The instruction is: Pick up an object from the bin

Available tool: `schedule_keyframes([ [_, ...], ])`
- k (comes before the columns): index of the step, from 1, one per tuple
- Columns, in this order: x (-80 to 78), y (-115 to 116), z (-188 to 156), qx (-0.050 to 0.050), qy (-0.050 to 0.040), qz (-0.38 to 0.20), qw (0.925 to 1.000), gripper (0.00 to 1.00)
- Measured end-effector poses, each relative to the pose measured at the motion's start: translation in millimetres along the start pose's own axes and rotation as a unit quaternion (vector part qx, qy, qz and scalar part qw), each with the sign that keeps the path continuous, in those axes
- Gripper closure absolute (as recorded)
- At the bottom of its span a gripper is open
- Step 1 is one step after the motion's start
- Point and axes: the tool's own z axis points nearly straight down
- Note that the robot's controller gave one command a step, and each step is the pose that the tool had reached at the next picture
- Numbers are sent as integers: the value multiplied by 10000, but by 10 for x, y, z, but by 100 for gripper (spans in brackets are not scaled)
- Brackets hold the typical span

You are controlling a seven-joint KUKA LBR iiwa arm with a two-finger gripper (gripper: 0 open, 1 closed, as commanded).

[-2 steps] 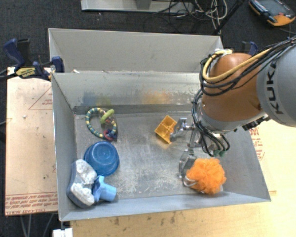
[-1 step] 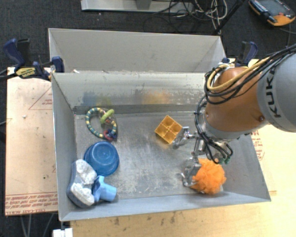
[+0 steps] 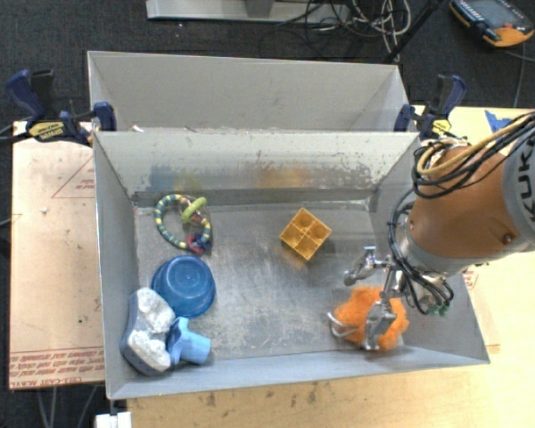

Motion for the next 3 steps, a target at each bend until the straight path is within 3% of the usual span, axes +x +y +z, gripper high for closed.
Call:
schedule_keyframes([
  [1, -22, -231, -37, 1, -14, -772, 9970, 0],
  [2, -16, -374, 557, 12, -45, -675, 9977, 0],
  [3, -39, -342, 665, 58, -159, -1151, 9932, 100],
])
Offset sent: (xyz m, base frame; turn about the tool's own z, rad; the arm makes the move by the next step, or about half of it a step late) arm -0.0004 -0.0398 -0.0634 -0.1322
